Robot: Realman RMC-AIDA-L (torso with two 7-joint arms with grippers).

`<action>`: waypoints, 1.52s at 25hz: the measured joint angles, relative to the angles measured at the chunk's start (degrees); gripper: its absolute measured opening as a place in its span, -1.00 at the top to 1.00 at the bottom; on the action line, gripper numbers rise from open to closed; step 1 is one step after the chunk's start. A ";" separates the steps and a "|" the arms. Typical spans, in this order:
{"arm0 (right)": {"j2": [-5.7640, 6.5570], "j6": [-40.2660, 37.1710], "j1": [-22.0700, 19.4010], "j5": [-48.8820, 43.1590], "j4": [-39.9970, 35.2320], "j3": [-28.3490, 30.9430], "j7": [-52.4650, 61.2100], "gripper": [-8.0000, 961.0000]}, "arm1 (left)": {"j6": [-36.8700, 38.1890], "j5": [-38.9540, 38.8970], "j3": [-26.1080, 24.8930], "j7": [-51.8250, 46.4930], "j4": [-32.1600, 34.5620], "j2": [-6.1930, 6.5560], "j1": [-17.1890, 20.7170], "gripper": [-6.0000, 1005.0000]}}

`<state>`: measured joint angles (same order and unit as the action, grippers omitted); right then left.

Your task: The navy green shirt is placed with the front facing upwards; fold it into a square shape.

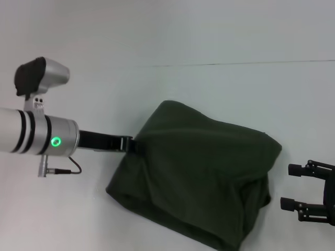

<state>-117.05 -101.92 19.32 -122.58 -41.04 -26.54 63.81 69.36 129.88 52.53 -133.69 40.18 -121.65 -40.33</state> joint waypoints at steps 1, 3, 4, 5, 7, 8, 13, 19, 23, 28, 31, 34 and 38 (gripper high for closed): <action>-0.08 -0.01 0.03 0.01 0.00 0.00 0.00 -0.78 | -0.43 0.00 -0.22 -0.05 0.03 0.18 -0.04 0.81; -0.15 -0.02 0.15 0.05 0.00 0.00 0.00 -0.78 | -1.04 0.00 -1.39 0.01 0.04 0.54 -0.02 0.80; -0.19 -0.03 0.19 0.07 0.00 0.00 0.00 -0.77 | -1.16 0.00 -2.50 0.16 0.05 0.80 0.17 0.80; -0.21 -0.03 0.24 0.08 0.00 0.00 0.00 -0.77 | -1.16 0.00 -3.14 0.25 0.07 0.98 0.43 0.80; -0.25 -0.04 0.38 0.08 0.00 0.00 0.00 -0.77 | -0.99 0.00 -4.25 0.42 0.22 1.33 1.16 0.80; -0.26 -0.04 0.46 0.08 0.00 0.00 0.00 -0.77 | -0.24 -0.01 -5.43 0.64 0.65 1.45 2.02 0.80; -0.27 0.15 0.85 0.06 0.00 0.00 0.00 -0.77 | 5.18 -0.01 -8.86 1.03 1.97 1.63 4.40 0.79; -0.36 0.53 1.19 0.04 0.00 0.00 0.00 -0.77 | 13.91 0.01 -12.52 1.87 1.86 1.31 7.21 0.78; -0.63 0.84 1.61 0.03 0.00 0.00 0.00 -0.77 | 14.50 -0.63 -13.54 2.73 1.88 0.66 8.51 0.77; -0.93 1.59 2.00 -0.15 0.00 -0.17 0.00 -0.77 | 15.22 -1.31 -14.56 7.56 2.15 0.64 9.45 0.74; -1.18 2.03 2.19 -0.19 0.00 -0.38 0.00 -0.77 | 17.74 -1.68 -16.03 12.48 3.13 0.67 9.81 0.65; -1.35 2.22 2.43 -0.20 0.00 -0.37 0.00 -0.76 | 21.26 -3.27 -18.17 17.82 5.29 0.48 10.60 0.57; -1.51 2.28 2.55 -0.09 -0.04 -0.13 -0.03 -0.76 | 24.66 -4.25 -19.83 24.88 8.86 0.38 12.15 0.45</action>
<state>-118.57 -99.64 21.87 -122.68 -41.08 -26.67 63.78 94.01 125.63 32.70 -108.80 49.03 -121.27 -28.19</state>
